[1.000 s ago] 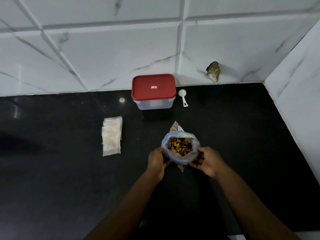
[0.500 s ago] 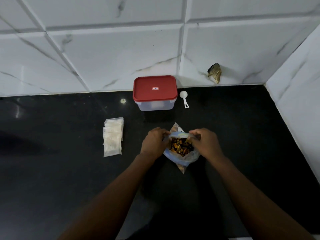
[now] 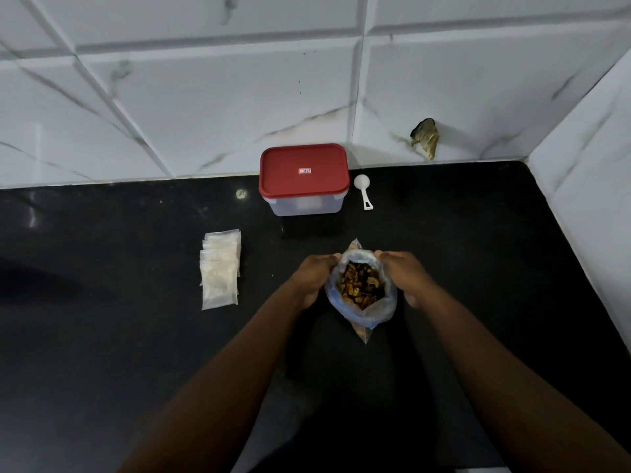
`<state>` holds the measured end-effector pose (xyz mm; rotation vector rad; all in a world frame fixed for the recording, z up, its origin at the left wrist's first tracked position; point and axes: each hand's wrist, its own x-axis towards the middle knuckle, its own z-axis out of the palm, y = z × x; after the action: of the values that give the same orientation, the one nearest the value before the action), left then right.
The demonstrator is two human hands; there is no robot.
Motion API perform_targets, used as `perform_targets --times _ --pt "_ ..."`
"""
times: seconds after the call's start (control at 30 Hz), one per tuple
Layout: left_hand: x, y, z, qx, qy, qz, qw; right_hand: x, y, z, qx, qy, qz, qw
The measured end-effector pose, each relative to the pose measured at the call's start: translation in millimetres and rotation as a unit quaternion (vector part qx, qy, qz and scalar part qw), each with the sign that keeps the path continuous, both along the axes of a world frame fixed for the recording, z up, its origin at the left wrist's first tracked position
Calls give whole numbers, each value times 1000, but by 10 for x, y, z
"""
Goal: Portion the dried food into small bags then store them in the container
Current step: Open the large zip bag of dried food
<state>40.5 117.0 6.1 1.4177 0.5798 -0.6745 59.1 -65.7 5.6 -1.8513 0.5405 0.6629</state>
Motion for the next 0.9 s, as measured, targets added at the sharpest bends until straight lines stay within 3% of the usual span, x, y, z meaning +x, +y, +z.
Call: perform_targets --times 0.27,0.47,0.73,0.9 --pt "-182 13 -146 106 -52 16 993 -162 -144 -85 -60 -74 -6 995" --pt "-572 77 -82 175 -20 24 984 -545 -298 57 -55 -14 -13 998" --pt "-677 -8 13 74 35 74 994 -652 -261 110 -3 3 -48 999" --pt "-682 4 57 -55 102 124 986 -652 -210 138 103 68 -120 985"
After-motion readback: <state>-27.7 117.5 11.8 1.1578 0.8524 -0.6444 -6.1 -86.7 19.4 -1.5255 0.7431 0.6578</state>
